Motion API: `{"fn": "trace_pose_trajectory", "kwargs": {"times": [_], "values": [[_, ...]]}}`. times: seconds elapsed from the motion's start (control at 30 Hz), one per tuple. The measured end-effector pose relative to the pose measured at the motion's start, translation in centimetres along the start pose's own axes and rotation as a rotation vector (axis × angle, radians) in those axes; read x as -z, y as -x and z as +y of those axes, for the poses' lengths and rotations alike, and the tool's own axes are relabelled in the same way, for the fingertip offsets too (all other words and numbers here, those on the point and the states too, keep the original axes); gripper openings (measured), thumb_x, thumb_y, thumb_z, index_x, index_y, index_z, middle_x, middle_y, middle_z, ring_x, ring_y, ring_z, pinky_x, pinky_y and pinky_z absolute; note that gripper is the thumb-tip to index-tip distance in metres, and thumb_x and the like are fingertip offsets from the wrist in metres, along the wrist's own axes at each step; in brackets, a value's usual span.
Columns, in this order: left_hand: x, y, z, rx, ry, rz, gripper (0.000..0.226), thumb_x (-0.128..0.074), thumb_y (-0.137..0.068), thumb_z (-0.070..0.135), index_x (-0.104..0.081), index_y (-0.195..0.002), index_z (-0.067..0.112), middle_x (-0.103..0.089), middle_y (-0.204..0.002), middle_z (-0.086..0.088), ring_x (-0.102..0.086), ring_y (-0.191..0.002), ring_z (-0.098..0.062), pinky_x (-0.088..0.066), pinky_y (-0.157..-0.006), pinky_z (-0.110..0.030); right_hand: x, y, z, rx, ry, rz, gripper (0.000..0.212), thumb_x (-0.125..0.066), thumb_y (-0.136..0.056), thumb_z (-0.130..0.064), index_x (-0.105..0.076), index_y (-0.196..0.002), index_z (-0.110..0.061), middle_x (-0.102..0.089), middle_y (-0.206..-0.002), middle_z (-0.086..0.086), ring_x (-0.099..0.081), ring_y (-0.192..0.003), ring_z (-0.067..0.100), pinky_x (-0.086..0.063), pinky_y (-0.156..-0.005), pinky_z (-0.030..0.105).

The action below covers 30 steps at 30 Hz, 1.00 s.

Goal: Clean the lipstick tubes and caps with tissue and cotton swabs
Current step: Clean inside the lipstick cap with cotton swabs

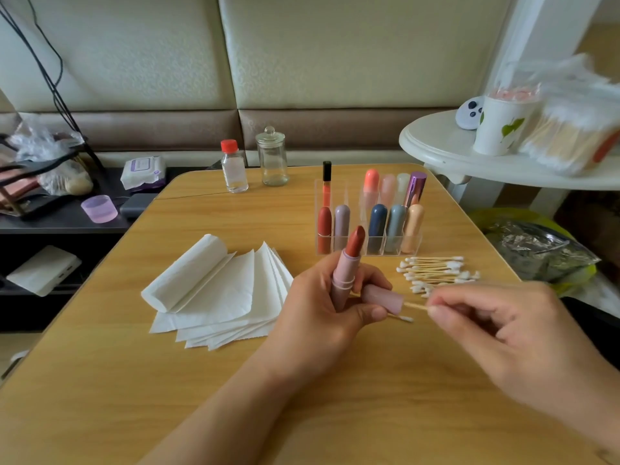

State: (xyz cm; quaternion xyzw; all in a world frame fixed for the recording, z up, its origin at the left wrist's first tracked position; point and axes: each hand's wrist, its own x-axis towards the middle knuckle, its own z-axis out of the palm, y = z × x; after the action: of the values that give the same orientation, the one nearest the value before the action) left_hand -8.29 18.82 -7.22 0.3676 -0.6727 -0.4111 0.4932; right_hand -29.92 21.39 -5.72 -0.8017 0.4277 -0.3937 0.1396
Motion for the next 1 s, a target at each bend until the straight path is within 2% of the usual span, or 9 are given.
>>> {"fn": "trace_pose_trajectory", "kwargs": {"times": [0.1, 0.23, 0.4, 0.47, 0.57, 0.67, 0.8, 0.93, 1.0], "values": [[-0.1, -0.1, 0.4, -0.033, 0.027, 0.016, 0.044, -0.073, -0.076, -0.010, -0.063, -0.082, 0.032, -0.072, -0.085, 0.010, -0.067, -0.084, -0.004, -0.049, -0.075, -0.017, -0.2, -0.2, 0.2, -0.068, 0.045, 0.092, 0.023, -0.060, -0.095, -0.037, -0.077, -0.084, -0.028, -0.068, -0.064, -0.013, -0.060, -0.050, 0.008, -0.046, -0.044, 0.025], [0.4, -0.2, 0.2, -0.045, 0.031, 0.056, 0.051, -0.073, -0.075, -0.008, -0.063, -0.081, 0.042, -0.073, -0.088, 0.006, -0.068, -0.084, -0.007, -0.050, -0.074, -0.019, -0.3, 0.5, -0.3, -0.099, 0.052, -0.156, 0.033, -0.051, -0.092, -0.050, -0.072, -0.080, -0.028, -0.062, -0.060, -0.005, -0.054, -0.050, 0.012, -0.043, -0.046, 0.034], [0.1, -0.1, 0.1, -0.025, 0.017, -0.006, 0.034, -0.073, -0.077, -0.009, -0.061, -0.085, 0.022, -0.073, -0.087, 0.009, -0.066, -0.083, -0.005, -0.049, -0.076, -0.018, 0.3, -0.1, -0.5, -0.238, -0.254, -0.055, 0.030, -0.057, -0.090, -0.058, -0.073, -0.087, -0.033, -0.047, -0.047, -0.004, -0.036, -0.043, 0.003, -0.030, -0.043, 0.018], [0.2, -0.1, 0.0, -0.034, 0.038, 0.012, 0.036, -0.072, -0.076, -0.007, -0.058, -0.081, 0.027, -0.073, -0.089, 0.005, -0.067, -0.085, -0.009, -0.050, -0.075, -0.020, 0.4, 0.2, -0.6, -0.252, -0.177, 0.001, 0.025, -0.056, -0.091, -0.056, -0.073, -0.091, -0.037, -0.054, -0.049, -0.007, -0.040, -0.041, 0.005, -0.034, -0.042, 0.018], [0.3, -0.1, -0.1, -0.042, 0.062, 0.041, 0.040, -0.071, -0.076, -0.004, -0.049, -0.077, 0.029, -0.073, -0.092, -0.002, -0.067, -0.087, -0.017, -0.053, -0.074, -0.026, 0.8, 0.7, -1.3, -0.272, -0.047, -0.100, 0.039, -0.049, -0.087, -0.071, -0.071, -0.096, -0.040, -0.066, -0.062, 0.002, -0.056, -0.047, 0.020, -0.044, -0.041, 0.035], [0.2, -0.2, -0.2, -0.051, 0.043, 0.030, 0.043, -0.071, -0.076, 0.001, -0.053, -0.075, 0.039, -0.073, -0.093, 0.000, -0.067, -0.087, -0.017, -0.052, -0.078, -0.026, 0.9, 0.9, -1.6, -0.230, 0.003, -0.179, 0.037, -0.048, -0.089, -0.064, -0.070, -0.089, -0.035, -0.063, -0.061, -0.002, -0.053, -0.047, 0.012, -0.043, -0.042, 0.032], [0.1, -0.2, -0.3, -0.054, 0.051, 0.006, 0.038, -0.070, -0.078, 0.002, -0.053, -0.077, 0.037, -0.072, -0.093, 0.002, -0.066, -0.087, -0.014, -0.050, -0.078, -0.026, 1.3, 0.6, -2.1, -0.356, -0.322, -0.224, 0.061, -0.056, -0.075, -0.081, -0.070, -0.088, -0.024, -0.045, -0.056, 0.001, -0.036, -0.047, 0.011, -0.029, -0.044, 0.030], [0.2, -0.1, -0.6, -0.053, 0.042, -0.009, 0.034, -0.070, -0.080, 0.006, -0.057, -0.080, 0.037, -0.071, -0.093, 0.000, -0.066, -0.088, -0.023, -0.053, -0.079, -0.037, 0.9, 0.5, -1.5, -0.388, -0.183, -0.222, 0.040, -0.047, -0.083, -0.060, -0.056, -0.082, -0.020, -0.041, -0.056, -0.002, -0.034, -0.051, 0.013, -0.030, -0.048, 0.043], [0.2, -0.1, -0.8, -0.050, 0.058, -0.018, 0.026, -0.069, -0.081, 0.007, -0.054, -0.083, 0.027, -0.071, -0.093, -0.001, -0.066, -0.088, -0.026, -0.053, -0.080, -0.042, 0.7, 0.6, -1.6, -0.343, -0.078, -0.229, 0.027, -0.044, -0.089, -0.051, -0.055, -0.083, -0.026, -0.044, -0.055, -0.003, -0.035, -0.049, 0.009, -0.033, -0.048, 0.037]]}}
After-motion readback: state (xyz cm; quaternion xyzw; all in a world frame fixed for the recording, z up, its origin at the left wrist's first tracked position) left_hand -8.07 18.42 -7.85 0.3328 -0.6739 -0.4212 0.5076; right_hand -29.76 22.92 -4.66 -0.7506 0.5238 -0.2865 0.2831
